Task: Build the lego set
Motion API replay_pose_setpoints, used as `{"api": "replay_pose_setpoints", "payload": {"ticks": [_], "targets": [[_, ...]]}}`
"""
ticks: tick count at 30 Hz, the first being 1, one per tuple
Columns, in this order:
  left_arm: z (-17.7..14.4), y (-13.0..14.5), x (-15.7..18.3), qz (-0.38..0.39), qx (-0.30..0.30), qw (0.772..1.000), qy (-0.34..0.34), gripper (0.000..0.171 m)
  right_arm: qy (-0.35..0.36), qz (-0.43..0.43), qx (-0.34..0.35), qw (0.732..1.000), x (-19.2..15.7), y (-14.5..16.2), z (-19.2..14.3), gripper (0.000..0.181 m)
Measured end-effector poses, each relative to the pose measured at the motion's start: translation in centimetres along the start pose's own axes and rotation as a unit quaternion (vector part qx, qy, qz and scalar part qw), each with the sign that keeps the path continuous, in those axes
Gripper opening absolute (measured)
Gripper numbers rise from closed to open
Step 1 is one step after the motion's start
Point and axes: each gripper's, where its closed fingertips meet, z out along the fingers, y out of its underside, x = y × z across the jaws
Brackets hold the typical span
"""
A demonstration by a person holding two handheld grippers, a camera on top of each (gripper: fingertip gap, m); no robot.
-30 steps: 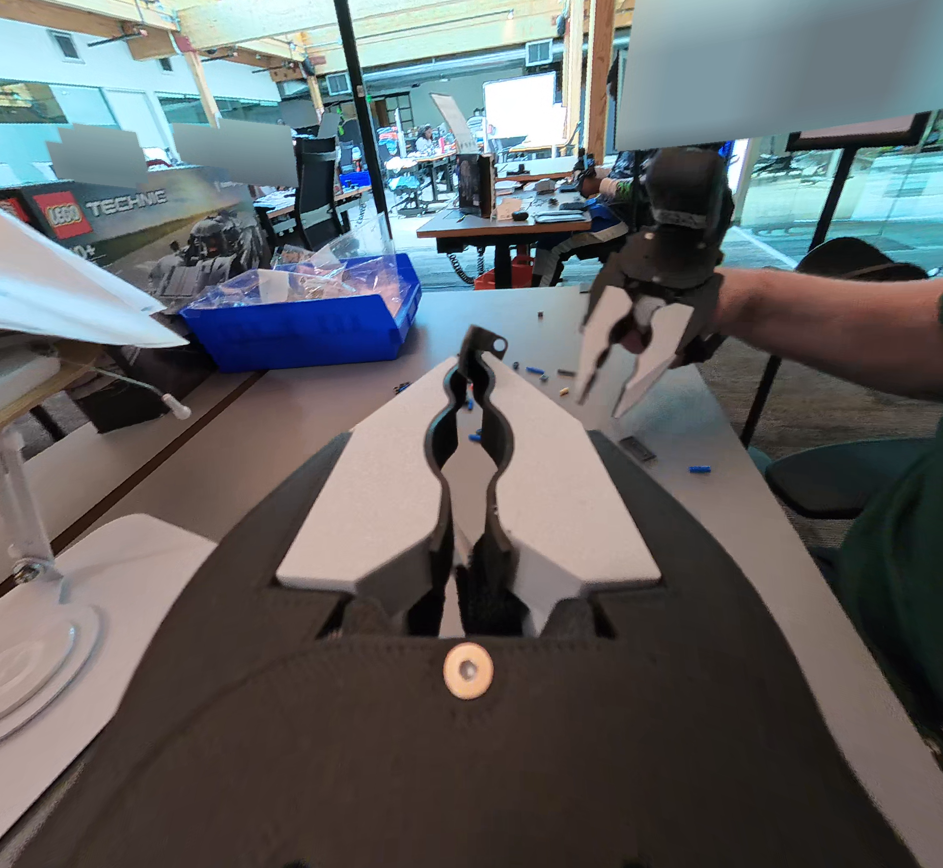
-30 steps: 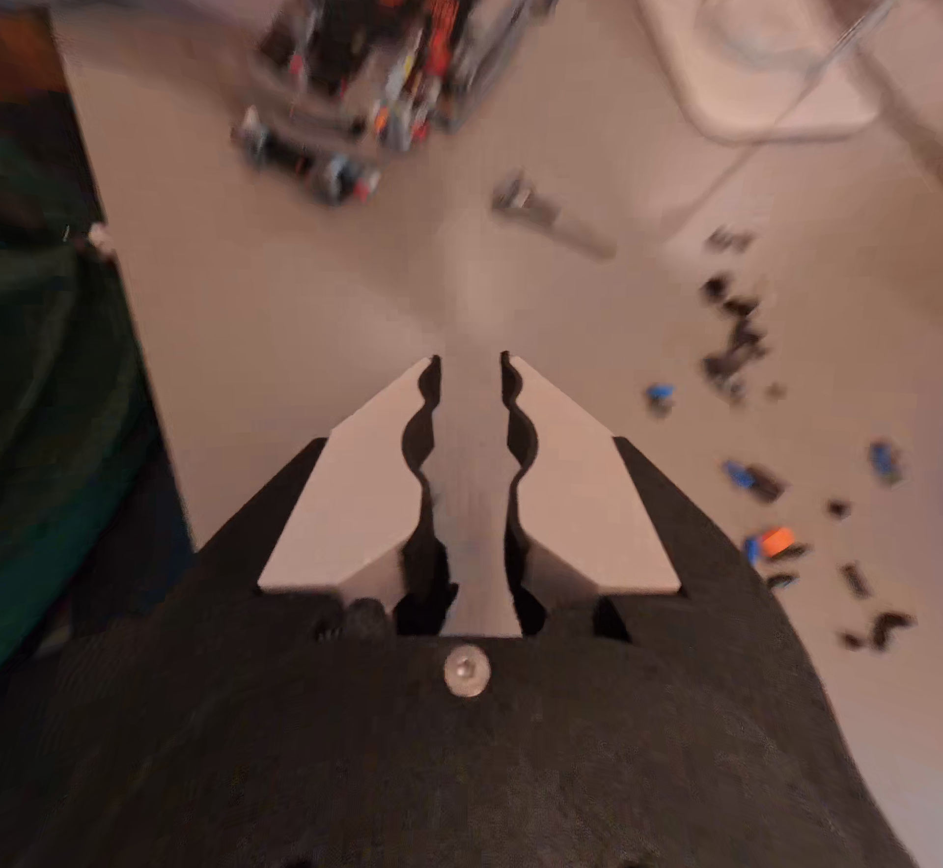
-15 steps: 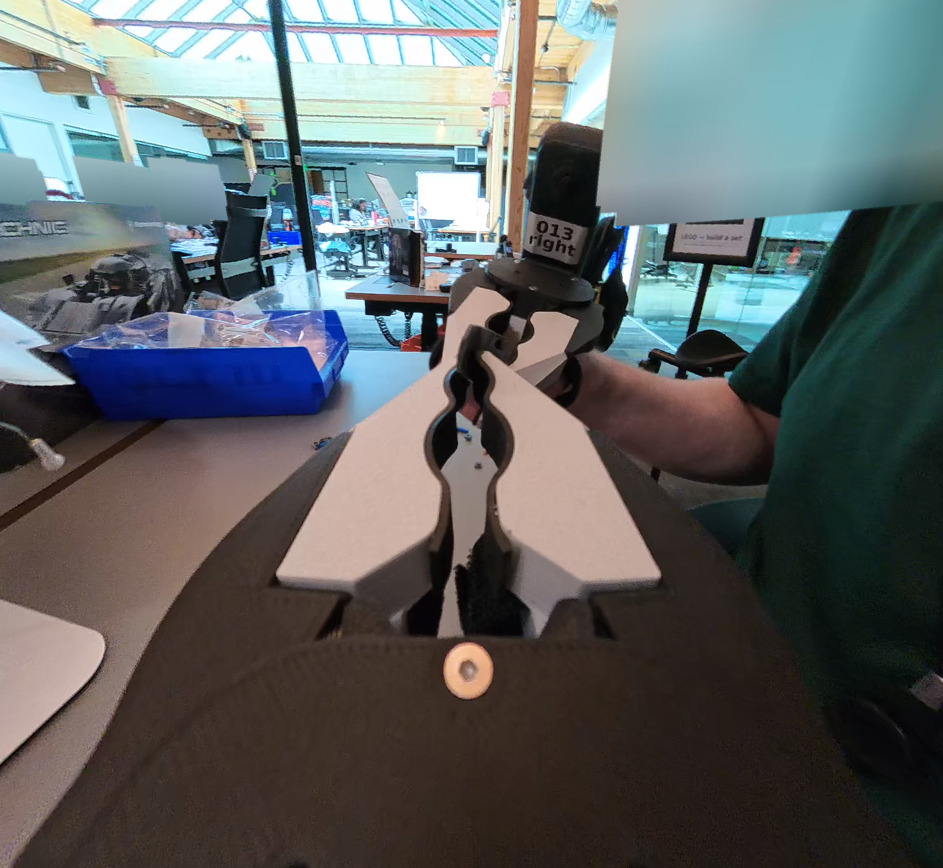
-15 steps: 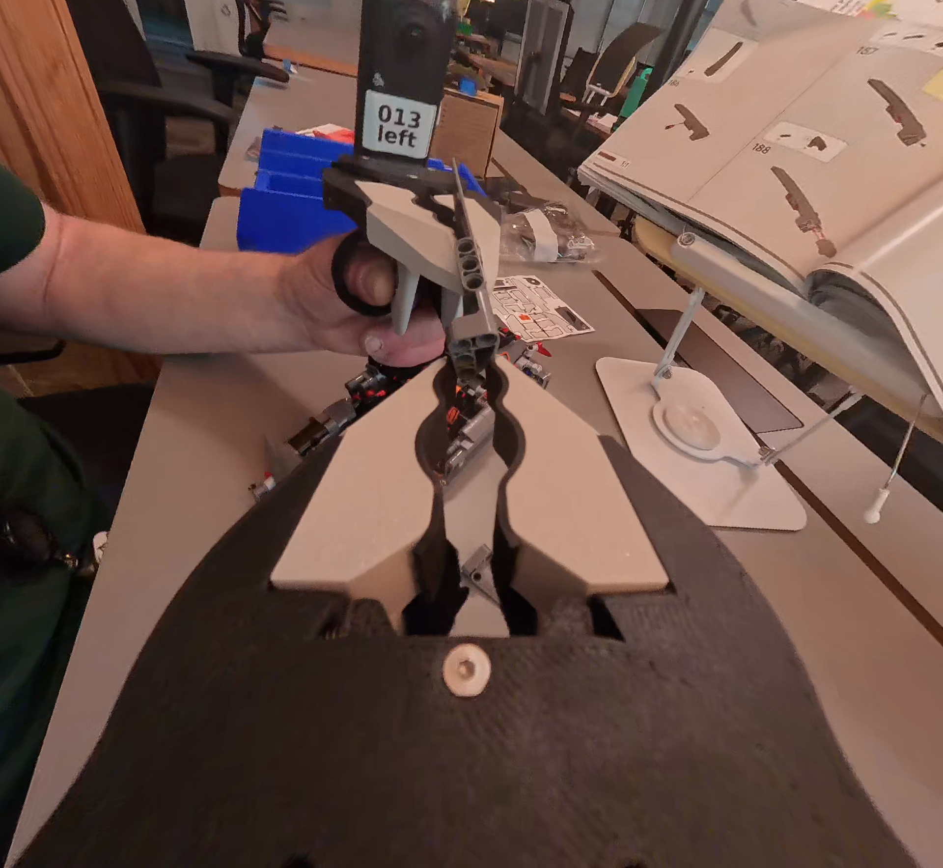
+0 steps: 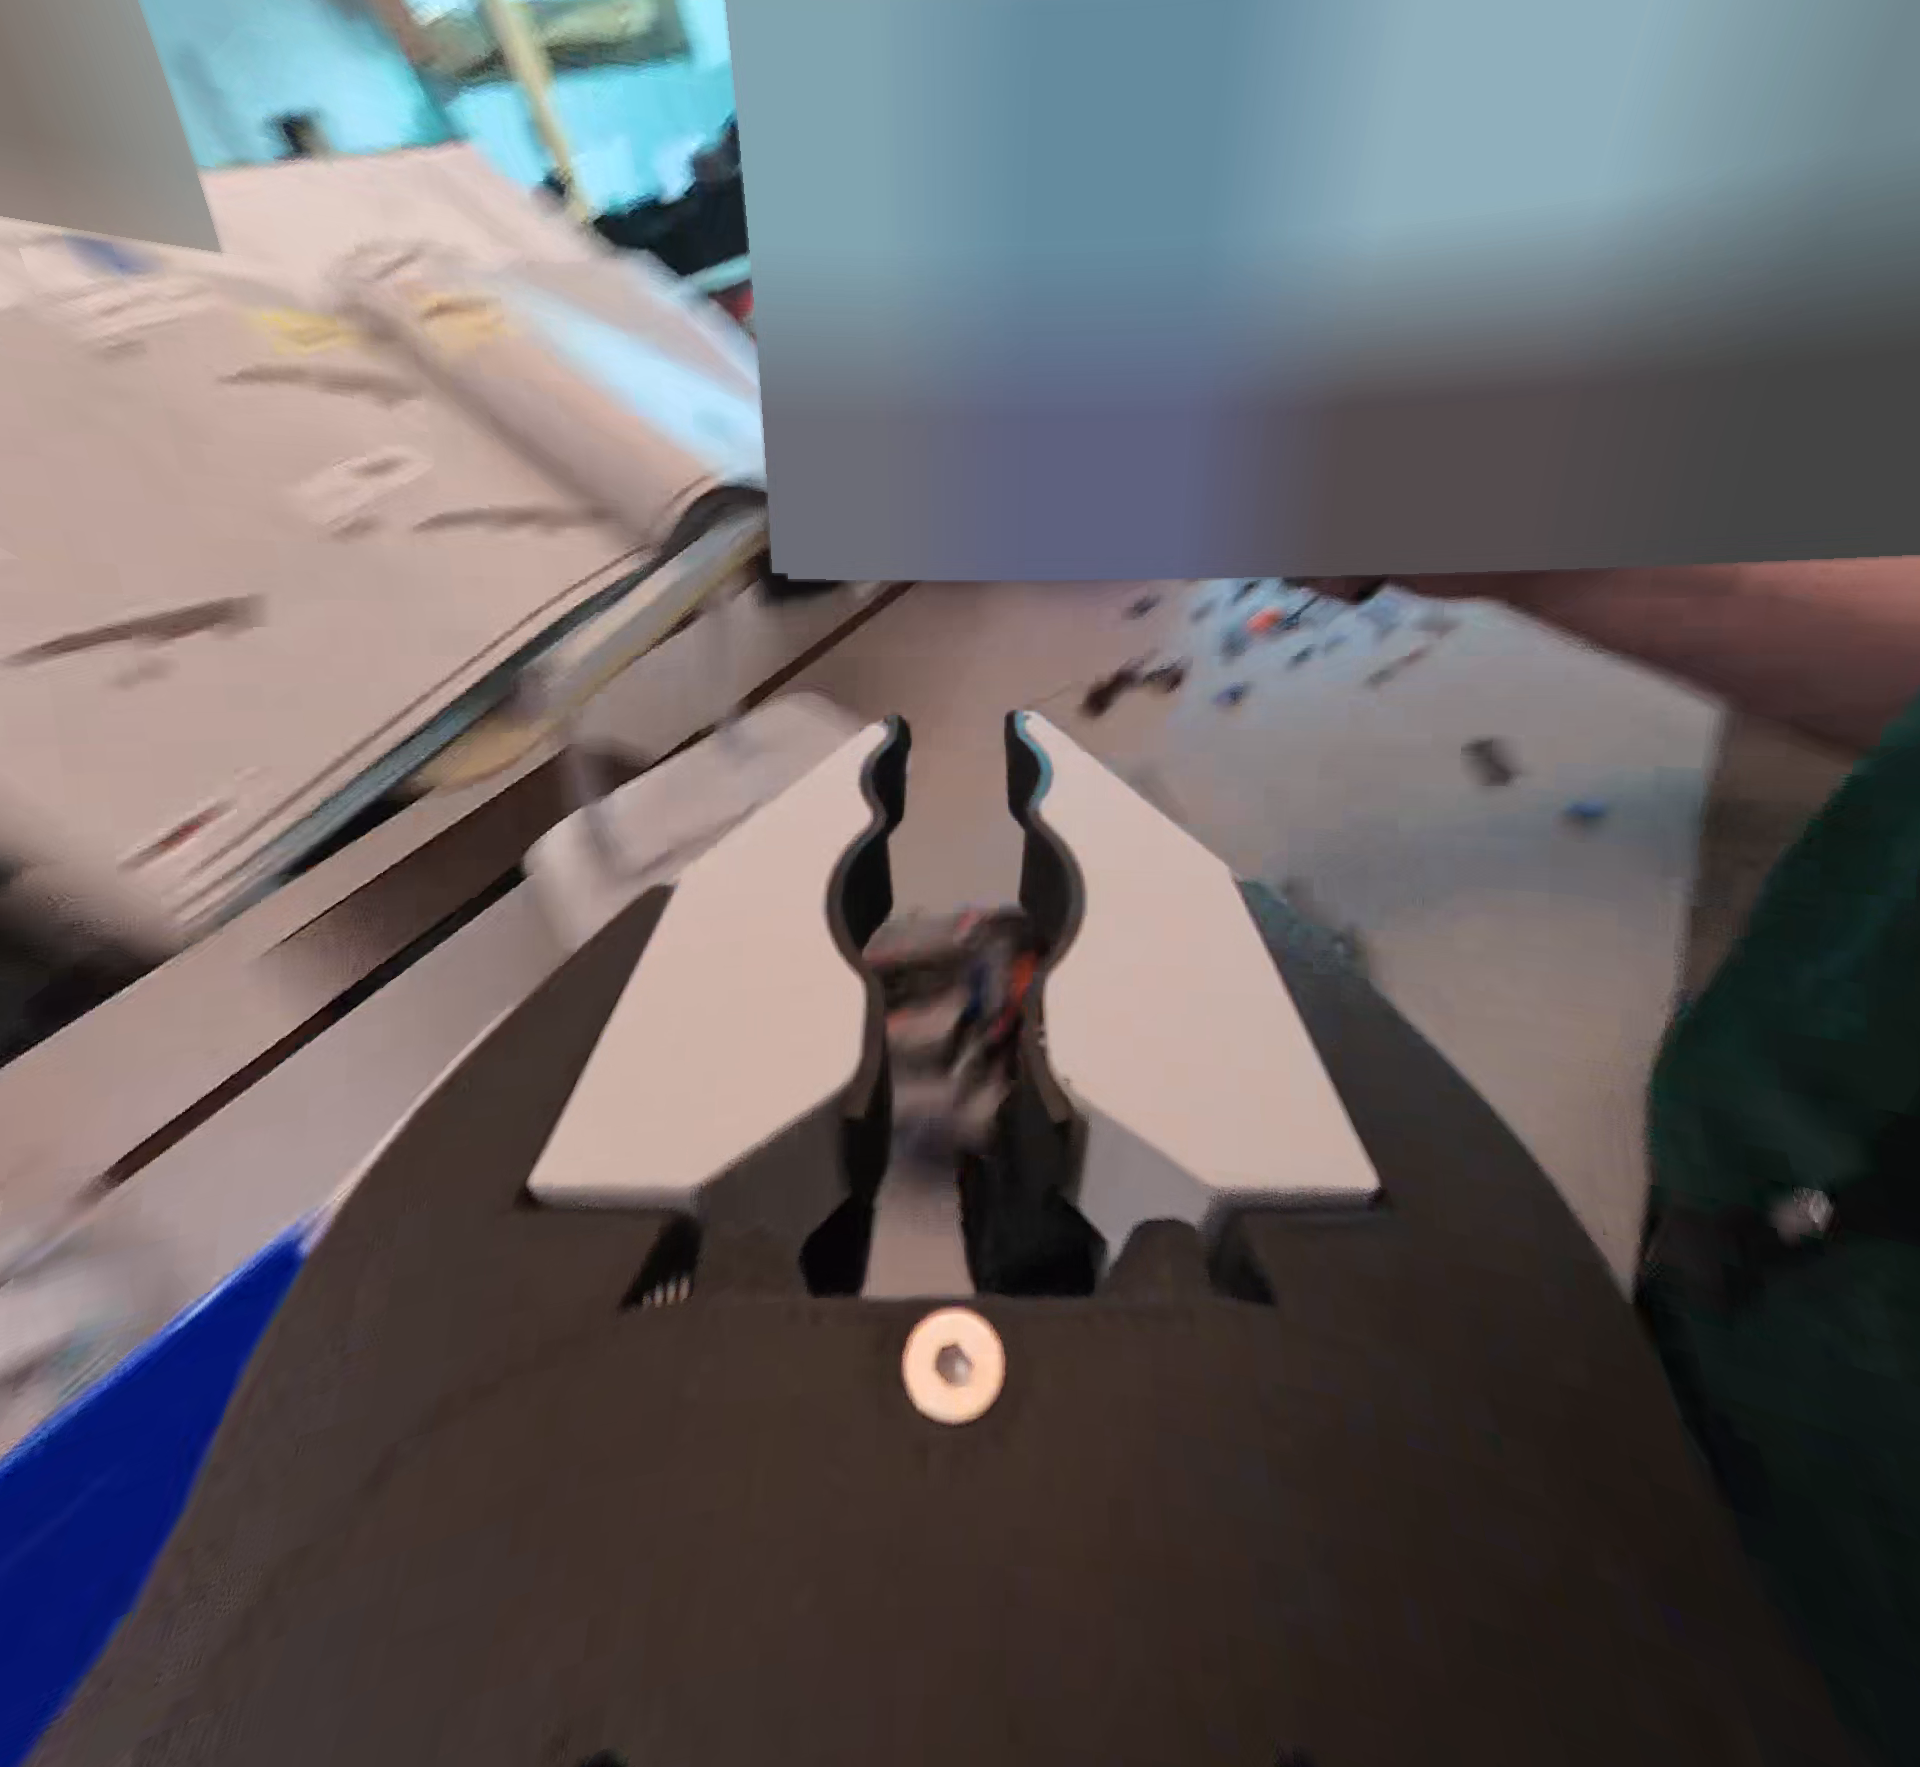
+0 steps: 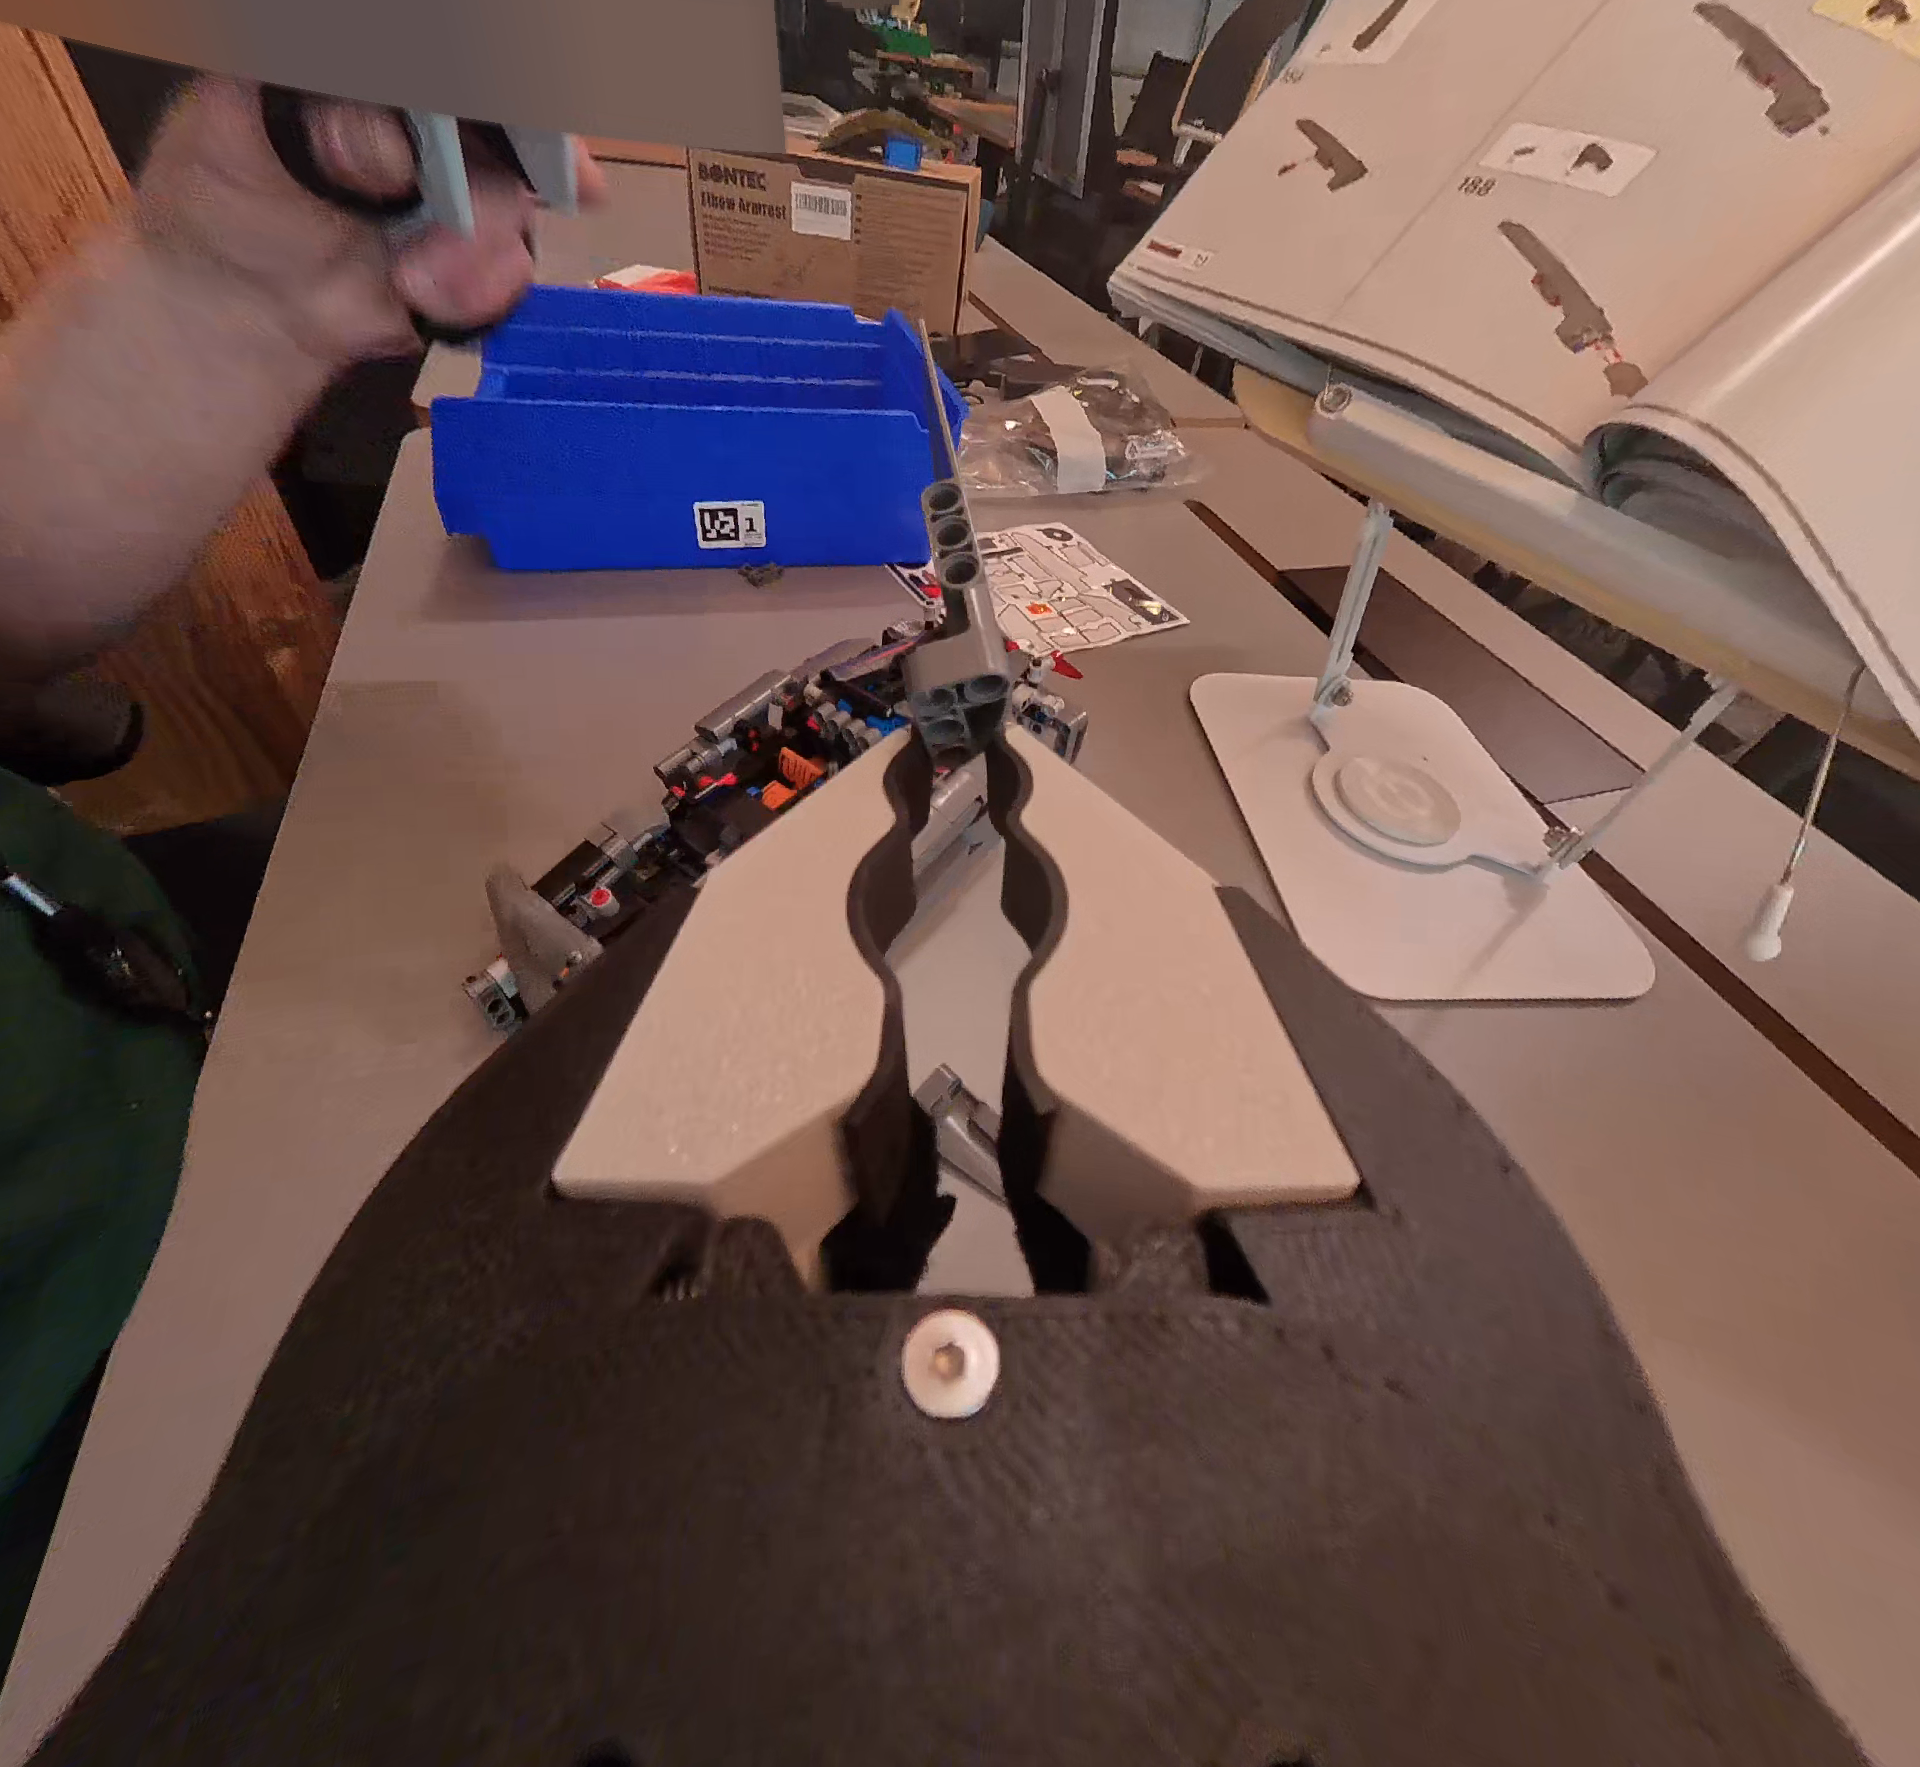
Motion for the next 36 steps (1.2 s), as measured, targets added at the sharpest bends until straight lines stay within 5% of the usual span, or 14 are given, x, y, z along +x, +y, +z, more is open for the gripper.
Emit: {"api": "replay_pose_setpoints", "payload": {"ticks": [4,7,12,16,36], "targets": [[-10.9,4.6,-7.9,0.03,-0.167,0.972,-0.163,0.011,-0.011,0.002,-0.015,1.0,0.1,0.9,1.1,0.008],[-16.4,9.4,-10.2,-0.01,-0.268,0.944,-0.193,0.01,-0.016,0.005,-0.024,1.0,0.3,1.6,2.2,0.008],[-17.2,18.8,-9.0,-0.071,-0.393,0.908,-0.13,0.013,-0.032,0.01,-0.026,0.999,0.5,2.3,3.8,0.008],[-17.9,25.1,-8.5,-0.052,-0.504,0.855,-0.109,0.013,-0.048,0.01,-0.025,0.999,0.4,2.4,4.8,0.008],[-16.8,28.9,-8.7,-0.129,-0.493,0.858,-0.062,0.008,-0.046,0.018,-0.019,0.999,1.1,2.6,5.0,0.008]]}}
